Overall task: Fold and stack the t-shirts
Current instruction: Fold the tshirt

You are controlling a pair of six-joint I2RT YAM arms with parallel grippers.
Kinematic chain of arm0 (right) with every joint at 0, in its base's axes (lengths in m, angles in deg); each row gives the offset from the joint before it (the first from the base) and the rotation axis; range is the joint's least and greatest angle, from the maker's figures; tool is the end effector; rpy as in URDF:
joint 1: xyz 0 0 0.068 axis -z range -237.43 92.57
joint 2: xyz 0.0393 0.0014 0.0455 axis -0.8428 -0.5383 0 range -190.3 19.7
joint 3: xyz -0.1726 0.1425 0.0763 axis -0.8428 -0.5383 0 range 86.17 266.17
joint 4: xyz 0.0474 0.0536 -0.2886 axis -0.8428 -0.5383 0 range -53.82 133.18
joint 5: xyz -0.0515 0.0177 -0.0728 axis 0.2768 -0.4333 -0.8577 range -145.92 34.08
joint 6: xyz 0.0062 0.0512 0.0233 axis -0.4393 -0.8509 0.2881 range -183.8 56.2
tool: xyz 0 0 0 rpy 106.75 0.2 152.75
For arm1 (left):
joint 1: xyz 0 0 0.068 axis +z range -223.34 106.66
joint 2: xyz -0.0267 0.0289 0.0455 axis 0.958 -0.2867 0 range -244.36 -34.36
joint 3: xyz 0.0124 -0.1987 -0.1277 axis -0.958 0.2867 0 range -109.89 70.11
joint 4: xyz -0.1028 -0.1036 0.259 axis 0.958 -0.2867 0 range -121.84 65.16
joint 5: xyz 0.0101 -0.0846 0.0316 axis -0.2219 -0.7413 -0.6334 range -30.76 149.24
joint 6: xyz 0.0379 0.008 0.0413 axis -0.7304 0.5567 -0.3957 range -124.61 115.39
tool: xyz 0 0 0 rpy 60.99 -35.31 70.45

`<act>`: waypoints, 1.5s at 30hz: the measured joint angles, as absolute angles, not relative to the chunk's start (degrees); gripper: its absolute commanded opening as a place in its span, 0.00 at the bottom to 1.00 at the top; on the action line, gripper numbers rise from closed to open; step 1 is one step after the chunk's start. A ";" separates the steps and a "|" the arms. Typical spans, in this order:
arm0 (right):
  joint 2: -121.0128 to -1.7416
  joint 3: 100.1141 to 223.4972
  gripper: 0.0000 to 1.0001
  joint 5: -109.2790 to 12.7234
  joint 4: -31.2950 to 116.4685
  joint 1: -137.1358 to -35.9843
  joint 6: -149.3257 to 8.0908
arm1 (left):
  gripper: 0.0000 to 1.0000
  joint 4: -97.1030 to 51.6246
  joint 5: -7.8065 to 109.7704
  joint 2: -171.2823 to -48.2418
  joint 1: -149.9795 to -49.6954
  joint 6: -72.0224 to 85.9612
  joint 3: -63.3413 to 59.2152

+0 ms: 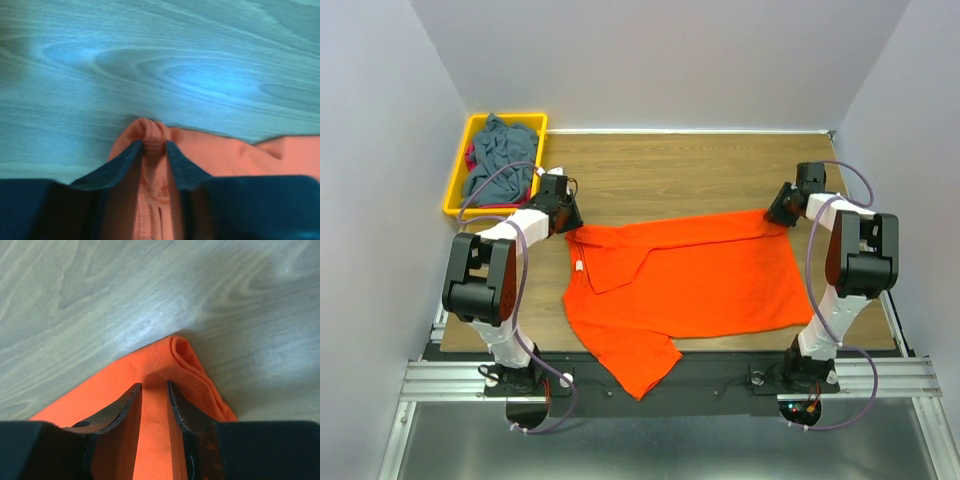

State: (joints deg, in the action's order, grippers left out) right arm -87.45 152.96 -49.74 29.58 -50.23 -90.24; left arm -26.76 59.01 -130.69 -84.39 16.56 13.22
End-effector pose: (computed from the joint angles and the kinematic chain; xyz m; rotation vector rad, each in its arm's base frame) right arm 0.4053 -0.0469 0.1005 0.6885 2.4305 0.2715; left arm 0.3795 -0.0744 0.1299 -0.2017 2.3018 -0.2941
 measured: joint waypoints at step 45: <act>-71.93 148.23 0.83 -41.07 32.18 -55.46 -92.47 | 0.77 -26.78 65.77 -126.76 -108.95 -1.47 -0.59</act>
State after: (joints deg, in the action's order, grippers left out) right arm -71.93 148.23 -41.07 32.18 -55.46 -92.47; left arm -26.78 65.77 -126.76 -108.95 -1.47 -0.59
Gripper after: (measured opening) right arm 0.824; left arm 0.779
